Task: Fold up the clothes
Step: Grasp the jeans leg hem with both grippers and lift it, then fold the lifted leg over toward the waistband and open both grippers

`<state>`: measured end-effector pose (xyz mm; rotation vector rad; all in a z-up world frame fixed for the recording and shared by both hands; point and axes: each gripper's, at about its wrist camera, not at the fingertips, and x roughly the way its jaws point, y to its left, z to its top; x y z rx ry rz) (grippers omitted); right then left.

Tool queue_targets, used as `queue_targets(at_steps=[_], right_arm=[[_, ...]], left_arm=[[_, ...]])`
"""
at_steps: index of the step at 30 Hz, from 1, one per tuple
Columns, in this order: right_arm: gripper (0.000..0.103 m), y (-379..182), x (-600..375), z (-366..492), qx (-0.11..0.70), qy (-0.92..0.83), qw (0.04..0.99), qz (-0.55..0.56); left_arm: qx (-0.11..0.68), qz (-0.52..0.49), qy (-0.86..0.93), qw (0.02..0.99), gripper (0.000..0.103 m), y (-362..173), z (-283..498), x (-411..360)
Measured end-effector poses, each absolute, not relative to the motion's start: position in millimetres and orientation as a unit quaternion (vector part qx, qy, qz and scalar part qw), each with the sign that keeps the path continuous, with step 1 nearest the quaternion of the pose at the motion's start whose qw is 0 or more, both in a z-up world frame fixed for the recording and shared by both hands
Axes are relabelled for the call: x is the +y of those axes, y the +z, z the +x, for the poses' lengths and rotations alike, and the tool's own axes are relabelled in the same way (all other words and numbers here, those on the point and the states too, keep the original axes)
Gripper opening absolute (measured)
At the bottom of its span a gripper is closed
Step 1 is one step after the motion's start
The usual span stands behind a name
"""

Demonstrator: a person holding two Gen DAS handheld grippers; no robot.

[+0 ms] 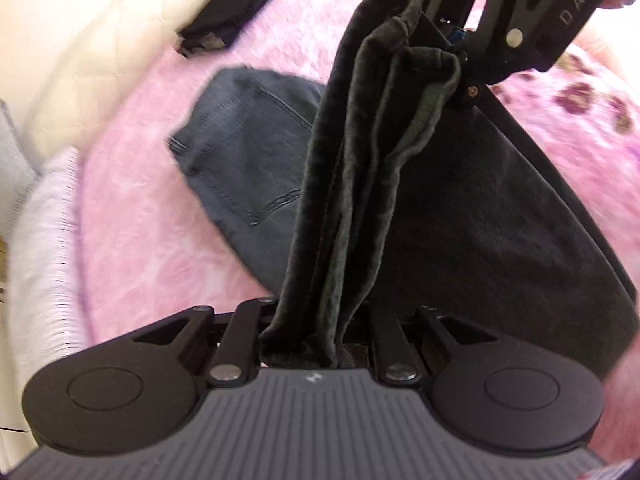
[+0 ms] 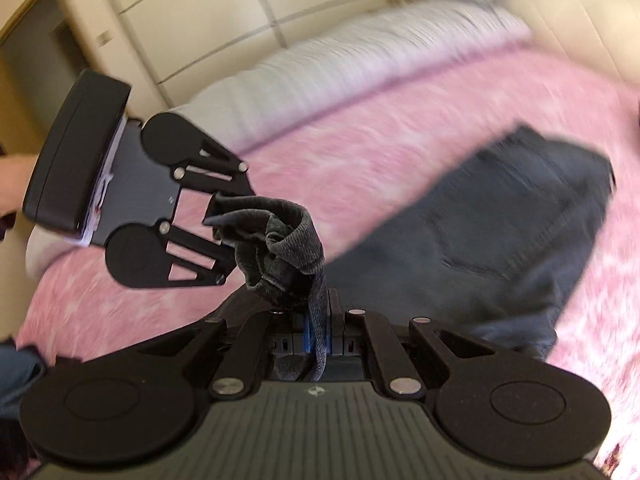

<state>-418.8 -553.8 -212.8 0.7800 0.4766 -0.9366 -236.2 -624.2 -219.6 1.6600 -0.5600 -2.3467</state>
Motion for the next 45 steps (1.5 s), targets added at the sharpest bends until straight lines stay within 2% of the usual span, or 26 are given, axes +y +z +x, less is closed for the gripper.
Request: queue_targets(at_steps=[4,5,6,7,8,9,10,12,19,20,21,22,25,28,31,32,36,45], right_arm=[[0.006,-258,-586,-449,0.209,-0.437,0.773,0.410],[0.006,-270,-594,-455,0.204,-0.437,0.767,0.422],[0.008,-278,-598,-457,0.200,-0.445,0.760,0.429],[0.011,-288,-603,-460,0.206,-0.449,0.754,0.434],[0.028,-295,-602,-459,0.208,-0.457,0.743,0.442],[0.044,-302,-601,-458,0.211,-0.465,0.733,0.450],[0.049,-305,-597,-461,0.206,-0.471,0.726,0.456],[0.049,-308,-590,-466,0.201,-0.480,0.717,0.464],[0.048,-305,-586,-468,0.185,-0.496,0.706,0.470],[0.043,-308,-588,-468,0.181,-0.492,0.706,0.476],[0.031,-309,-592,-465,0.181,-0.487,0.708,0.478],[0.027,-310,-594,-466,0.181,-0.487,0.706,0.482],[0.026,-313,-600,-468,0.181,-0.487,0.698,0.493],[0.033,-306,-595,-466,0.185,-0.503,0.694,0.481],[0.038,-293,-571,-463,0.181,-0.520,0.688,0.473],[0.042,-289,-562,-461,0.180,-0.522,0.685,0.475],[0.042,-287,-521,-437,0.175,-0.499,0.686,0.500],[0.046,-305,-462,-384,0.138,-0.451,0.669,0.574]], left_arm=[[-0.155,0.581,-0.792,0.108,0.017,-262,-266,-654],[-0.144,0.584,-0.790,0.117,0.022,-271,-269,-659],[-0.134,0.587,-0.788,0.127,0.032,-279,-272,-663],[-0.124,0.587,-0.787,0.142,0.038,-283,-270,-667],[-0.115,0.587,-0.786,0.157,0.048,-287,-268,-670],[-0.105,0.587,-0.784,0.172,0.053,-290,-266,-673],[-0.096,0.587,-0.782,0.187,0.056,-293,-263,-676],[-0.080,0.583,-0.781,0.209,0.064,-290,-250,-681],[0.008,0.577,-0.774,0.261,0.068,-284,-201,-671],[0.021,0.577,-0.772,0.266,0.068,-285,-195,-668],[0.031,0.577,-0.770,0.269,0.068,-286,-188,-667],[0.043,0.575,-0.771,0.270,0.068,-287,-184,-663],[0.083,0.564,-0.777,0.267,0.068,-285,-169,-653],[0.100,0.554,-0.787,0.250,0.067,-279,-154,-644],[0.118,0.548,-0.793,0.238,0.062,-283,-146,-641],[0.126,0.545,-0.795,0.235,0.058,-285,-144,-642],[0.177,0.532,-0.799,0.217,0.046,-290,-128,-647],[0.241,0.532,-0.791,0.180,0.048,-298,-99,-653]])
